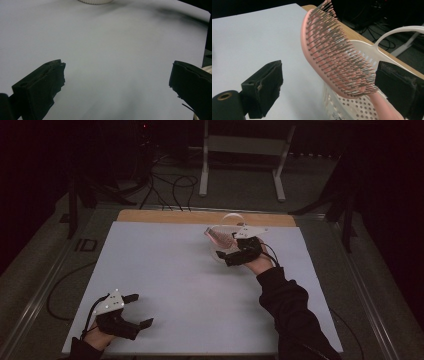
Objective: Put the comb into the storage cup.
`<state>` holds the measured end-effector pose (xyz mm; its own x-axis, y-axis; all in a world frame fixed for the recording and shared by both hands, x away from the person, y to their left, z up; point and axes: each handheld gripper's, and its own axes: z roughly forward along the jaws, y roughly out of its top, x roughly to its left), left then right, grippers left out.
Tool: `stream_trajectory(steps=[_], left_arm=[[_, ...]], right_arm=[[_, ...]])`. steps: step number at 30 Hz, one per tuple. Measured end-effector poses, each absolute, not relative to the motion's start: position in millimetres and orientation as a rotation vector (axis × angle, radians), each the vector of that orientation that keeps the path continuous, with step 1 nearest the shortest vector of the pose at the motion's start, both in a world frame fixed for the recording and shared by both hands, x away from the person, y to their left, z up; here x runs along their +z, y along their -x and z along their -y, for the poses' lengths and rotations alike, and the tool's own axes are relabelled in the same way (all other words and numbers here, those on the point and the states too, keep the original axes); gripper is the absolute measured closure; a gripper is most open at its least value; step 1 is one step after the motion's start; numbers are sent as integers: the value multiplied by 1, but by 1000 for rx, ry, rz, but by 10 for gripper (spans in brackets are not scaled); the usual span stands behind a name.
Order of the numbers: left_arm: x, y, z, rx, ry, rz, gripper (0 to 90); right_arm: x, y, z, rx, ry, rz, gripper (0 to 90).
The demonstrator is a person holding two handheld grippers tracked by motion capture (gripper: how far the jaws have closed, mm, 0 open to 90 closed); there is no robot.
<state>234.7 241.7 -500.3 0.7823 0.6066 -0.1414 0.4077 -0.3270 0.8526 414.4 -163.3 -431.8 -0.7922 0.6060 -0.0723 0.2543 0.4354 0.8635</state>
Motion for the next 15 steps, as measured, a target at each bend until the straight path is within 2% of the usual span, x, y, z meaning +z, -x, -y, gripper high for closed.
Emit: stream_trajectory(steps=[15], left_arm=[[-500, -235, -242, 246, -1965, -763, 0]], right_arm=[[-431, -407, 173, 1300, -745, -2326, 79]])
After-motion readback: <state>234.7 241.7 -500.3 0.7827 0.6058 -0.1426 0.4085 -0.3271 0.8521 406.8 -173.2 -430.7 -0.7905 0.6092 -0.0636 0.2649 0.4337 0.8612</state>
